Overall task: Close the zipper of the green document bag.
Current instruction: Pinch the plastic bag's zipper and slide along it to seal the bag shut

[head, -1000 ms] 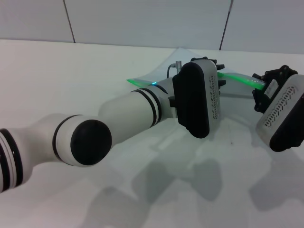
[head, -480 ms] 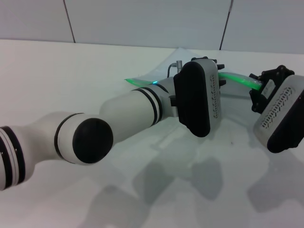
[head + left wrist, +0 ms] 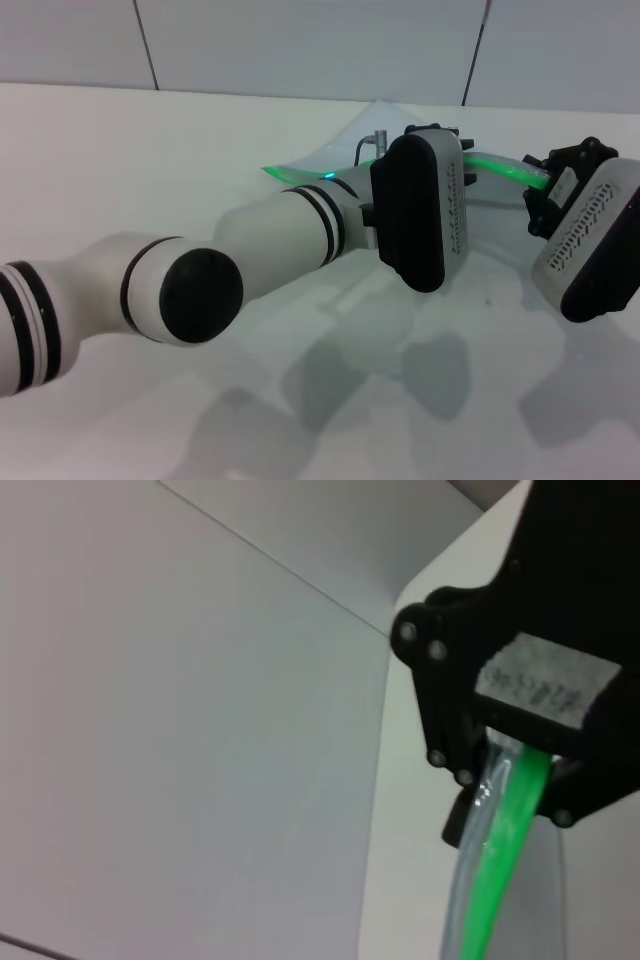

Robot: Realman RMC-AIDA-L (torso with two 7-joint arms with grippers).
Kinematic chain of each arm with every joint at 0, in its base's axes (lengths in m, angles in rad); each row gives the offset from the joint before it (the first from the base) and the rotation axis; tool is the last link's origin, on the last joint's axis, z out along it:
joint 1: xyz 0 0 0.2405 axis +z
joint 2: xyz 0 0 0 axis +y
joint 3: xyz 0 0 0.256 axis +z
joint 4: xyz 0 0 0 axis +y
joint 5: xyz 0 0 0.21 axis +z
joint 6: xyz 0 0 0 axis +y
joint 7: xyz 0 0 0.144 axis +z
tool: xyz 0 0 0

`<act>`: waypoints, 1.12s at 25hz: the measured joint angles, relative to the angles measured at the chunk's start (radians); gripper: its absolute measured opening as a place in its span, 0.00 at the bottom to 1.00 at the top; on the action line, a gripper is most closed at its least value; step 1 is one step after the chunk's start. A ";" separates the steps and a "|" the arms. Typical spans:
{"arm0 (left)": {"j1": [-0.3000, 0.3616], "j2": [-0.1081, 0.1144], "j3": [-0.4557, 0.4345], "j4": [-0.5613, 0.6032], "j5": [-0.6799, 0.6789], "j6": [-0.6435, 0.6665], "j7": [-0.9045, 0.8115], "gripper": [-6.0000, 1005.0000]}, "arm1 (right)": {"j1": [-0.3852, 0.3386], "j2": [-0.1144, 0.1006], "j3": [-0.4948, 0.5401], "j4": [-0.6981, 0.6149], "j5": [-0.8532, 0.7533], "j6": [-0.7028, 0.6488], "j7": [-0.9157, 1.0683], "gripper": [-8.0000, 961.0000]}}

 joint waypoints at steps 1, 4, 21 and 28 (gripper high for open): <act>-0.003 0.000 0.005 0.005 0.000 0.000 -0.003 0.35 | 0.000 0.000 0.000 0.000 0.000 0.000 0.000 0.06; -0.011 0.000 0.012 0.019 -0.001 0.001 -0.011 0.35 | 0.000 0.000 0.000 0.000 0.000 0.000 0.000 0.06; -0.015 0.000 0.041 0.026 -0.001 0.079 -0.044 0.31 | 0.002 0.000 0.000 -0.001 0.000 0.002 0.001 0.06; -0.021 0.001 0.047 0.026 -0.001 0.079 -0.059 0.20 | 0.003 0.000 0.000 -0.001 0.000 0.003 0.001 0.06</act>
